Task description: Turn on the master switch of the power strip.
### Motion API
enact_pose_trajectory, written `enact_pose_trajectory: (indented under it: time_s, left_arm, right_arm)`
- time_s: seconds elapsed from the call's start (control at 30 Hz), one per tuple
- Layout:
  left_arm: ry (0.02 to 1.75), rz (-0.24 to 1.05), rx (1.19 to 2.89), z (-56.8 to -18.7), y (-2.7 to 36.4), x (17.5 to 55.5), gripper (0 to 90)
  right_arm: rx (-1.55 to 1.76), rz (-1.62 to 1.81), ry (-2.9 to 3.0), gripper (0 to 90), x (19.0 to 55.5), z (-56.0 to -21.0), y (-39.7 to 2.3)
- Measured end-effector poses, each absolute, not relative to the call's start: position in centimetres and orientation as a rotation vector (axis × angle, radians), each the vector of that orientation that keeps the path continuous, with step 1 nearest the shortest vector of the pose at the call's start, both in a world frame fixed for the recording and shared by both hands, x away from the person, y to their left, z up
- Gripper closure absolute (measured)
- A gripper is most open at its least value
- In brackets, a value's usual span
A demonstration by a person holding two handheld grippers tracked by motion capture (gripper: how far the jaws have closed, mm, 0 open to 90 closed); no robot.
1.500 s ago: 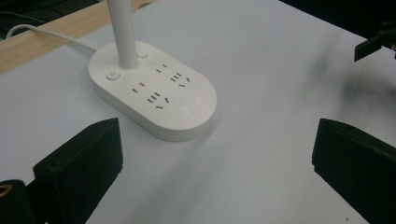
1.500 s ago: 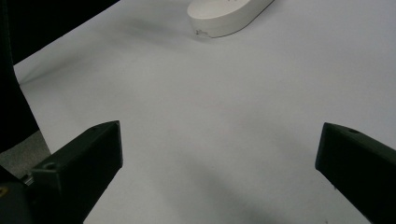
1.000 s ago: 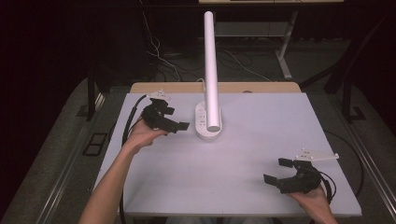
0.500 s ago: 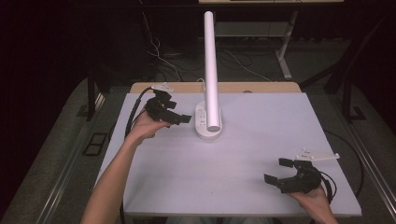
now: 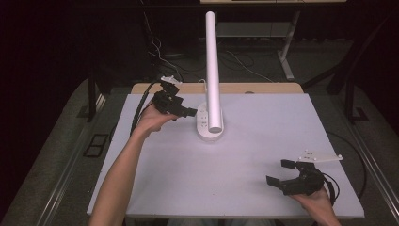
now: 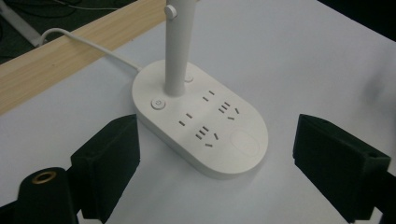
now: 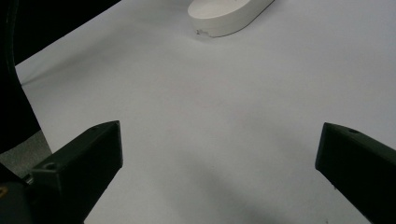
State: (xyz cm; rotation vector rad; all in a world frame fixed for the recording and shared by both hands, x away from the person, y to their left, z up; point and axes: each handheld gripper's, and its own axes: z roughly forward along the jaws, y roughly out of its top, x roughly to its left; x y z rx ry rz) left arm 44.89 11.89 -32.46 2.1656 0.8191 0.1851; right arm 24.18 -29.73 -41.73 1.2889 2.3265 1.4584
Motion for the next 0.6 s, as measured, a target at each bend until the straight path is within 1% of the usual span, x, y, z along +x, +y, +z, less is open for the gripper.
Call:
enact_pose_trajectory:
  time_s: [0.1,0.13,0.17,0.2,0.23,0.27,0.33,0.37,0.4,0.43,0.6]
  left_arm:
    - [0.826,0.209,2.179,-32.5,11.7,45.3,21.0]
    - [0.836,0.211,2.170,-32.6,11.6,45.5,21.0]
    - [0.842,0.214,2.171,-32.7,11.5,45.6,25.4]
    - [0.846,0.218,2.165,-32.7,11.4,45.7,25.4]
    - [0.849,0.220,2.161,-32.8,11.3,45.9,27.3]
    - [0.862,0.229,2.158,-32.9,11.1,46.2,32.1]
    - [0.869,0.239,2.160,-33.0,11.0,46.3,36.5]
    - [0.871,0.246,2.159,-33.1,10.9,46.4,36.5]
    - [0.874,0.236,2.154,-33.3,10.8,46.5,40.4]
    - [0.879,0.237,2.153,-33.4,10.7,46.6,40.4]
    - [0.899,0.242,2.139,-34.1,10.5,47.2,49.1]
  right_arm:
    - [1.286,1.457,2.330,0.2,24.2,-41.7,-29.8]
    - [1.286,1.457,2.330,0.2,24.2,-41.7,-29.8]
    - [1.280,1.455,2.330,0.2,24.3,-41.8,-29.8]
    - [1.280,1.455,2.330,0.2,24.3,-41.8,-29.8]
    - [1.282,1.456,2.332,0.2,24.3,-41.8,-29.7]
    - [1.271,1.454,2.332,0.2,24.3,-41.8,-29.7]
    - [1.273,1.451,2.337,0.2,24.3,-41.8,-29.7]
    - [1.273,1.451,2.337,0.2,24.3,-41.8,-29.7]
    - [1.270,1.448,2.334,0.2,24.3,-41.8,-29.7]
    - [1.270,1.448,2.334,0.2,24.3,-41.8,-29.7]
    - [1.286,1.452,2.337,0.2,24.3,-41.8,-29.8]
